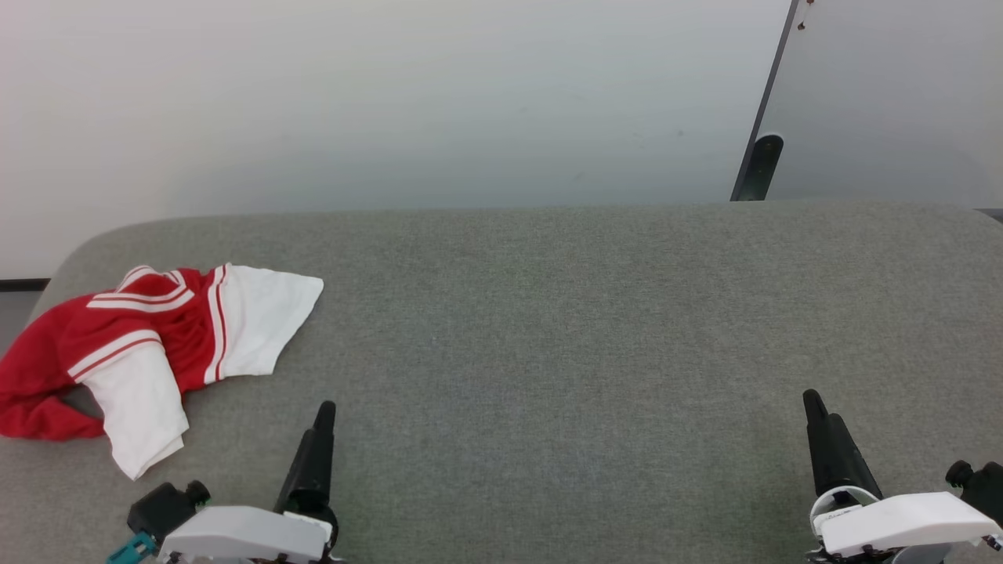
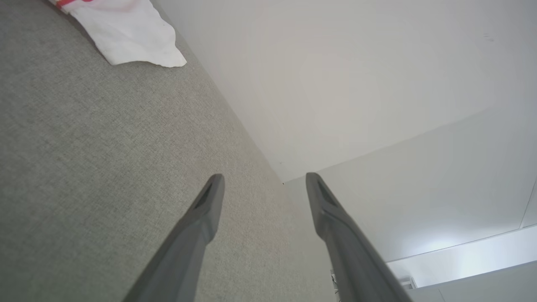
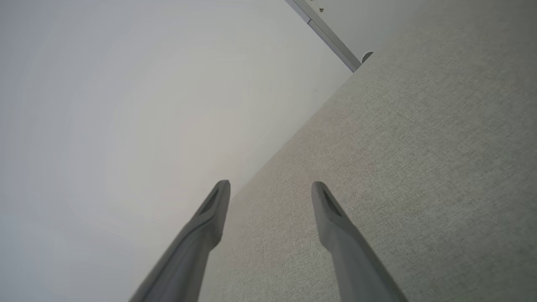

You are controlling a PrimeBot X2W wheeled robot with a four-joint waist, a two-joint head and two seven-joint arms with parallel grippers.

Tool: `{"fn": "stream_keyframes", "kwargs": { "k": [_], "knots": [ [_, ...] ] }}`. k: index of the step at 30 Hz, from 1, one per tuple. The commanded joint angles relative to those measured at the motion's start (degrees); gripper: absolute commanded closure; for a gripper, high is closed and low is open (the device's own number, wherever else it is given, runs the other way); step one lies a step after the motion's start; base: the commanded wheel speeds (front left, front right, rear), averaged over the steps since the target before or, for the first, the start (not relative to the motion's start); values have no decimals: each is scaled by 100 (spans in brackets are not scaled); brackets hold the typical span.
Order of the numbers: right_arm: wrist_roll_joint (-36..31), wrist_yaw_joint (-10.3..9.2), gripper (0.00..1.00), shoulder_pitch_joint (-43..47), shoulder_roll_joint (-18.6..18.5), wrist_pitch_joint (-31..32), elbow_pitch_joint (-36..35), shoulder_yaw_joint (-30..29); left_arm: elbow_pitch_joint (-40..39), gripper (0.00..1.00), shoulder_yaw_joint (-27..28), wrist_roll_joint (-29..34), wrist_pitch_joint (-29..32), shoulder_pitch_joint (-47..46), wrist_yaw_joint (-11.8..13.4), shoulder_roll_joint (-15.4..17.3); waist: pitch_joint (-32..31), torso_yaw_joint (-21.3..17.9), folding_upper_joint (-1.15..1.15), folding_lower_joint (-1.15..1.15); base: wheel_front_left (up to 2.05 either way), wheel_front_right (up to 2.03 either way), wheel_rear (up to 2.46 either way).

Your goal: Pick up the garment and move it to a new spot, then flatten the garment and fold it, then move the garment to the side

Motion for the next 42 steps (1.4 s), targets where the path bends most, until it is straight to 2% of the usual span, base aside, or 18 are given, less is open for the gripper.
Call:
{"fn": "stream_keyframes", "kwargs": {
  "k": [1,9,18,42],
  "knots": [
    [-343,4,0,-128,-10,-61,-117,30,-110,0,30,276,-49,-105,7,20,-2,-2,0,0,0,0,0],
    [-1483,4,0,-104,-10,-209,-193,50,-212,0,62,1343,-200,-31,-29,-29,-18,-9,0,0,0,0,0],
    [-2333,5,0,-85,-11,-363,-191,45,-366,0,142,2279,-353,71,-47,-62,-50,-16,0,0,0,0,0],
    [-3811,5,0,-91,-15,-705,-236,101,-747,0,218,3740,-691,213,-49,-87,-155,-41,0,0,0,0,0]
  ]
}}
